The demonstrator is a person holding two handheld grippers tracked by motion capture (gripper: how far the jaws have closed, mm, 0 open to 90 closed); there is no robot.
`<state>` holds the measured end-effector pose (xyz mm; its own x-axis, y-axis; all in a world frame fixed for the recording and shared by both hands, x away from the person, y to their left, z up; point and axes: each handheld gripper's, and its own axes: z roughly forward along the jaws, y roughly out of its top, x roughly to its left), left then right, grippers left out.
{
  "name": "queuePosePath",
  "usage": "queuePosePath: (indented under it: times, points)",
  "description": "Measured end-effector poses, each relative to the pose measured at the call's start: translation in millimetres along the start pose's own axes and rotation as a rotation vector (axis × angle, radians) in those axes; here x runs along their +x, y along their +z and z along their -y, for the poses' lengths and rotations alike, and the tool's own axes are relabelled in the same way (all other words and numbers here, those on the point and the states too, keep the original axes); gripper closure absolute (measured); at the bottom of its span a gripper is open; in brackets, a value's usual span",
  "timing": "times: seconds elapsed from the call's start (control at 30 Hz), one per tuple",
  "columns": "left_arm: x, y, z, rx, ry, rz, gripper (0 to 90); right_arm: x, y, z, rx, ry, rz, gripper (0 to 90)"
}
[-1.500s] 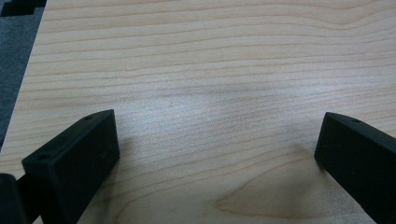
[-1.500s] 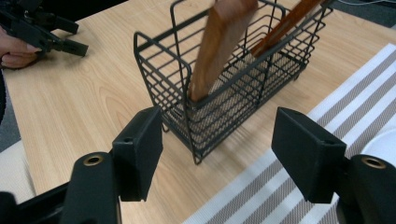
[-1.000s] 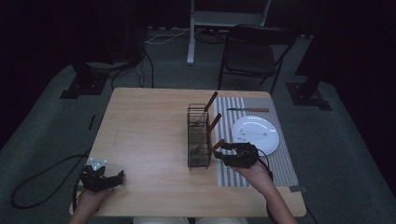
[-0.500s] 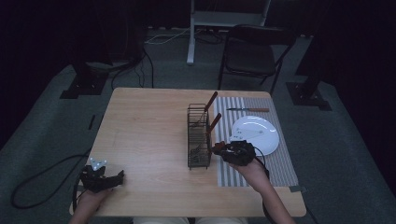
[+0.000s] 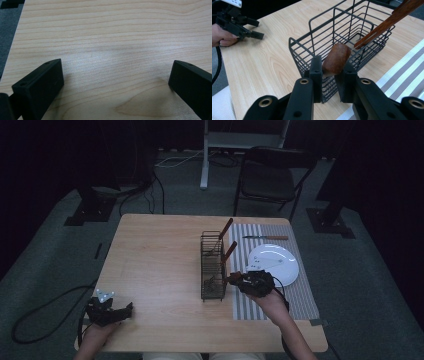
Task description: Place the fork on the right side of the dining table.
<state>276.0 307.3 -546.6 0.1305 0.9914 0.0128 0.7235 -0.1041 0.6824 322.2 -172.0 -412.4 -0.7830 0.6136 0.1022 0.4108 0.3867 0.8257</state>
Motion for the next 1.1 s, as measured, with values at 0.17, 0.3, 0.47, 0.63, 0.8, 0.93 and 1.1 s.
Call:
queuePosePath:
  times: [0.17,0.3,0.47,0.63,0.8,0.93,1.1]
  points:
    - [-0.2,0.2,0.0,-0.003,-0.003,0.0,0.2,-0.2,-6.9,-5.7,-0.025,0.006,0.011,81.1]
    - [-0.2,0.1,0.0,-0.001,-0.002,0.001,0.2,-2.4,-12.9,-8.6,-0.049,0.016,0.025,81.1]
    - [0.0,0.0,0.0,0.0,-0.001,0.001,0.2,-0.8,-23.2,-12.6,-0.065,0.004,0.027,81.2]
    - [-0.2,0.1,0.0,-0.002,-0.003,0.001,0.2,0.6,-41.6,-18.2,-0.101,-0.001,0.041,81.2]
    - [-0.1,0.0,0.0,-0.001,-0.002,0.001,0.2,2.2,-65.9,-23.1,-0.144,-0.01,0.064,81.1]
    - [-0.3,0.2,0.1,-0.003,-0.004,0.0,0.2,0.9,-84.9,-23.9,-0.17,-0.008,0.084,81.1]
    - [-0.1,0.1,0.0,-0.001,-0.001,0.0,0.2,-5.6,-103.1,-15.4,-0.183,0.014,0.122,81.1]
